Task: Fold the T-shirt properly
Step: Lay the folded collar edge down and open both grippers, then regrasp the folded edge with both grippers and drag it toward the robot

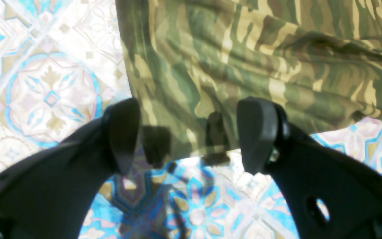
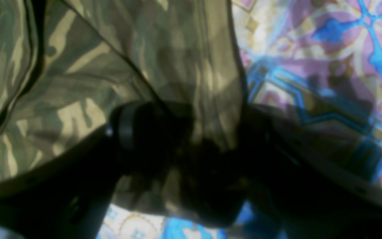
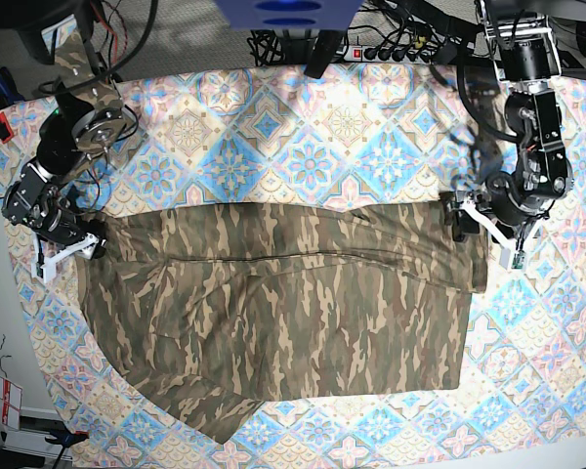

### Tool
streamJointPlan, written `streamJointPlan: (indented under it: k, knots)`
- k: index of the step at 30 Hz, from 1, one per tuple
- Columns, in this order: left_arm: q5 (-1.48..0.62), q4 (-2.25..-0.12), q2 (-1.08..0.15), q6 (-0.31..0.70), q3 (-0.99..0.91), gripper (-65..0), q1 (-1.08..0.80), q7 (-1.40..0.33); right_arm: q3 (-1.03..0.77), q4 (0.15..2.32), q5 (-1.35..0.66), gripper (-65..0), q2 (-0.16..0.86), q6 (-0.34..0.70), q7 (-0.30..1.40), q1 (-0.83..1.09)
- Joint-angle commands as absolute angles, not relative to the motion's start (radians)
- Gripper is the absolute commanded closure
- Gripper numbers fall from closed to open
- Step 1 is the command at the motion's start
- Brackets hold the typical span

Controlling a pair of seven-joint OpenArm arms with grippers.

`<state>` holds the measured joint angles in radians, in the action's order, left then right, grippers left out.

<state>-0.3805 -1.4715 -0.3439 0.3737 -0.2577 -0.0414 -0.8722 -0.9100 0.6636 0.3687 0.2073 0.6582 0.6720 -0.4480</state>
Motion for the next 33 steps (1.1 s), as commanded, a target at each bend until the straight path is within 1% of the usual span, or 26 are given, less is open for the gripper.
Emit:
streamJointPlan:
  k: [1, 6, 8, 12, 16, 18, 21, 25, 27, 30, 33]
  knots:
    - [-0.389, -1.486, -0.358, 0.377, -0.262, -44.8, -0.024, -0.857, -0.906, 0.619, 0.427, -39.2, 0.150, 0.698, 0.852, -0.417]
    - [-0.392, -1.435, -0.358, 0.377, -0.268, -45.4, 0.042, -0.857, -0.906, 0.622, 0.427, -39.2, 0.150, 0.698, 0.854, -0.415]
    - [-0.398, -1.405, -0.380, 0.377, -0.300, -45.5, 0.053, -0.858, -0.905, 0.644, 0.429, -39.2, 0.150, 0.698, 0.854, -0.414]
    - [-0.400, -1.348, -0.384, 0.377, -0.315, -45.5, 0.056, -0.858, -0.903, 0.700, 0.430, -39.2, 0.150, 0.698, 0.857, -0.375]
    - [-0.390, -1.257, -0.386, 0.377, -0.378, -45.5, 0.068, -0.885, -0.903, 0.720, 0.430, -39.2, 0.150, 0.698, 0.858, -0.364]
    - [-0.392, -1.207, -0.386, 0.377, -0.384, -45.5, 0.076, -0.871, -0.901, 0.720, 0.432, -39.2, 0.150, 0.698, 0.858, -0.364]
    - [-0.390, -1.144, -0.386, 0.380, -0.383, -45.5, 0.097, -0.849, -0.849, 0.720, 0.432, -39.2, 0.150, 0.698, 0.860, -0.364]
    - [-0.389, -1.064, -0.384, 0.455, -0.380, -45.5, 0.156, -0.851, -0.785, 0.722, 0.430, -39.2, 0.147, 0.698, 0.860, -0.364]
    - [-0.389, -0.998, -0.384, 0.499, -0.371, -45.5, 0.200, -0.851, -0.783, 0.722, 0.430, -39.2, 0.122, 0.698, 0.860, -0.364]
    - [-0.389, -0.911, -0.384, 0.553, -0.298, -45.0, 0.254, -0.851, -0.782, 0.722, 0.430, -39.2, 0.114, 0.698, 0.860, -0.364]
    - [-0.400, -0.872, -0.380, 0.588, -0.216, -44.8, 0.274, -0.855, -0.780, 0.722, 0.430, -39.2, 0.113, 0.698, 0.866, -0.364]
